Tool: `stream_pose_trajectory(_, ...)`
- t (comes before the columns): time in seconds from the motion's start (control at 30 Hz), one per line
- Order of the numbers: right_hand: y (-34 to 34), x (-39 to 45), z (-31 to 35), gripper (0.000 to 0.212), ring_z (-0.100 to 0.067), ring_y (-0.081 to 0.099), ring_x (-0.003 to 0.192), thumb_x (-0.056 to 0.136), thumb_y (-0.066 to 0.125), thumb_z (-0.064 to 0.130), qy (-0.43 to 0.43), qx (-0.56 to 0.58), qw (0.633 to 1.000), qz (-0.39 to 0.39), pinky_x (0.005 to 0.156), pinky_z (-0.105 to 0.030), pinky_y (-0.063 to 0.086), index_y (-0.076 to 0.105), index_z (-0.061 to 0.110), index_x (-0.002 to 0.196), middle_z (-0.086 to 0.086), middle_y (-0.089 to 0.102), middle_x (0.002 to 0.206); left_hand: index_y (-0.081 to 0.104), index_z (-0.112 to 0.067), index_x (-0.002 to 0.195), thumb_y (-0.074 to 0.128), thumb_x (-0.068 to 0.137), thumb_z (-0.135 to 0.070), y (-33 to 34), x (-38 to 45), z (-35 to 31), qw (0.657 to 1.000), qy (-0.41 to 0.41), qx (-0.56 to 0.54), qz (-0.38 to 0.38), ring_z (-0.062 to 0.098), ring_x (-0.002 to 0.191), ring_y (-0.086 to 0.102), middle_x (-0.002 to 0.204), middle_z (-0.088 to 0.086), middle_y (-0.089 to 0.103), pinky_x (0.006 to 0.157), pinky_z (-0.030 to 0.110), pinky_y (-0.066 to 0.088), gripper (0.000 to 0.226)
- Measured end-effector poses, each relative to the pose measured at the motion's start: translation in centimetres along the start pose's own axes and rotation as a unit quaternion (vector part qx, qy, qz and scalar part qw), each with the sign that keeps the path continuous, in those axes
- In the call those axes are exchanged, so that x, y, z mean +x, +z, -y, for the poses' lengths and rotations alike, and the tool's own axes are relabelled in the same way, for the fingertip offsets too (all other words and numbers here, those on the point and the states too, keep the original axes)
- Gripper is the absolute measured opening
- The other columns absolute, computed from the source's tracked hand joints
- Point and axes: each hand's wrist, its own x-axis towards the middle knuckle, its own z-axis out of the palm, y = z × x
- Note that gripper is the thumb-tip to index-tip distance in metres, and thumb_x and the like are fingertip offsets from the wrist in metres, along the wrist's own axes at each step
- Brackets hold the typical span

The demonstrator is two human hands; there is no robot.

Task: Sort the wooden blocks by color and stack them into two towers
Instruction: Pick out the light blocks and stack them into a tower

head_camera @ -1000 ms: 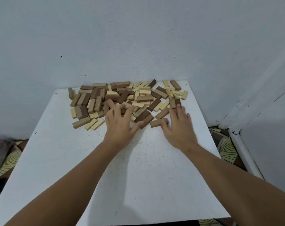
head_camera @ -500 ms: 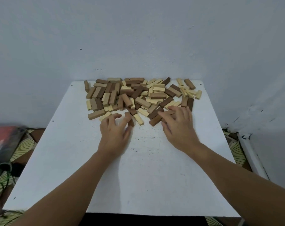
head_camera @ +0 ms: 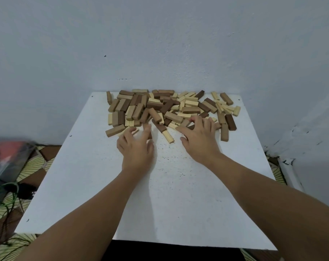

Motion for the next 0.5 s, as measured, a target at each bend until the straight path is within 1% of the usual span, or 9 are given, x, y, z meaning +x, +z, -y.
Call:
stream_pose_trajectory(0.07,0.0,-0.1,0.4,0.035,-0.036,0.038,0.122,0.093,0.066,0.031,-0.002,-0.019,1.000,0.013,0.120,-0.064,0.015,0.068,0.035,0.127,-0.013,0.046,0.137,0.044,-0.048,0.149,0.052,0.101,-0.032,0.0,-0.6,-0.2,0.997,0.072,0.029,0.012,0.035,0.134,0.021,0.147,0.010,0.029,0.114,0.054,0.019,0.051)
stream_pose_trajectory(0.13,-0.2,-0.4,0.9,0.033,-0.036,0.038,0.122,0.095,0.061,0.032,-0.005,-0.025,1.000,0.019,0.120,-0.063,0.014,0.069,0.033,0.126,-0.012,0.045,0.138,0.049,-0.051,0.146,0.051,0.103,-0.038,0.3,-1.0,0.0,0.989,0.132,0.057,0.036,0.039,0.134,0.023,0.148,0.008,0.030,0.113,0.055,0.019,0.045)
stream_pose_trajectory(0.17,-0.2,-0.7,1.2,0.031,-0.035,0.039,0.120,0.094,0.060,0.033,-0.009,-0.024,1.000,0.014,0.119,-0.061,0.016,0.071,0.032,0.123,-0.011,0.046,0.136,0.053,-0.052,0.142,0.049,0.104,-0.040,0.3,-1.1,0.2,0.986,0.146,0.060,0.049,0.040,0.135,0.024,0.148,0.008,0.031,0.113,0.055,0.019,0.040)
stream_pose_trajectory(0.2,-0.2,-1.2,1.6,0.029,-0.034,0.041,0.117,0.094,0.059,0.033,-0.012,-0.019,1.000,0.007,0.115,-0.057,0.022,0.072,0.031,0.120,-0.009,0.046,0.134,0.056,-0.053,0.140,0.047,0.105,-0.041,0.2,-1.2,0.3,0.985,0.153,0.055,0.062,0.040,0.136,0.024,0.149,0.007,0.032,0.114,0.054,0.019,0.038)
stream_pose_trajectory(0.23,-0.3,-1.7,2.1,0.027,-0.033,0.042,0.112,0.093,0.060,0.034,-0.013,-0.008,1.000,-0.002,0.108,-0.052,0.027,0.073,0.030,0.116,-0.007,0.047,0.131,0.057,-0.054,0.138,0.046,0.105,-0.040,0.0,-1.5,0.5,0.984,0.160,0.046,0.068,0.038,0.137,0.024,0.150,0.006,0.033,0.114,0.052,0.019,0.037)
stream_pose_trajectory(0.3,-0.2,-3.0,2.9,0.023,-0.030,0.045,0.105,0.093,0.061,0.034,-0.001,0.022,1.000,-0.016,0.092,-0.044,0.032,0.072,0.030,0.112,-0.005,0.049,0.126,0.057,-0.053,0.138,0.048,0.104,-0.036,-0.6,-2.3,0.9,0.982,0.175,0.036,0.058,0.034,0.136,0.026,0.150,0.004,0.036,0.113,0.047,0.018,0.039)
stream_pose_trajectory(0.37,0.0,-4.0,3.7,0.025,-0.026,0.045,0.105,0.094,0.059,0.034,0.006,0.055,0.998,-0.003,0.087,-0.041,0.034,0.069,0.029,0.117,-0.003,0.050,0.126,0.052,-0.044,0.146,0.051,0.104,-0.033,-1.4,-2.9,2.0,0.988,0.150,0.032,0.029,0.033,0.136,0.030,0.149,0.004,0.038,0.113,0.047,0.020,0.044)
stream_pose_trajectory(0.43,0.2,-4.4,4.3,0.033,-0.025,0.046,0.107,0.096,0.058,0.035,-0.003,0.090,0.996,0.024,0.089,-0.040,0.035,0.064,0.032,0.128,0.000,0.052,0.127,0.046,-0.031,0.154,0.052,0.104,-0.033,-2.2,-2.5,3.5,0.996,0.078,0.043,0.002,0.035,0.135,0.031,0.149,0.007,0.041,0.114,0.048,0.021,0.050)
stream_pose_trajectory(0.5,0.3,-4.5,4.7,0.036,-0.024,0.047,0.107,0.097,0.059,0.037,-0.014,0.104,0.994,0.039,0.091,-0.041,0.035,0.062,0.035,0.133,0.003,0.055,0.125,0.041,-0.027,0.157,0.053,0.104,-0.037,-2.8,-1.3,4.9,0.996,0.014,0.083,-0.003,0.038,0.133,0.029,0.150,0.010,0.038,0.114,0.052,0.021,0.056)
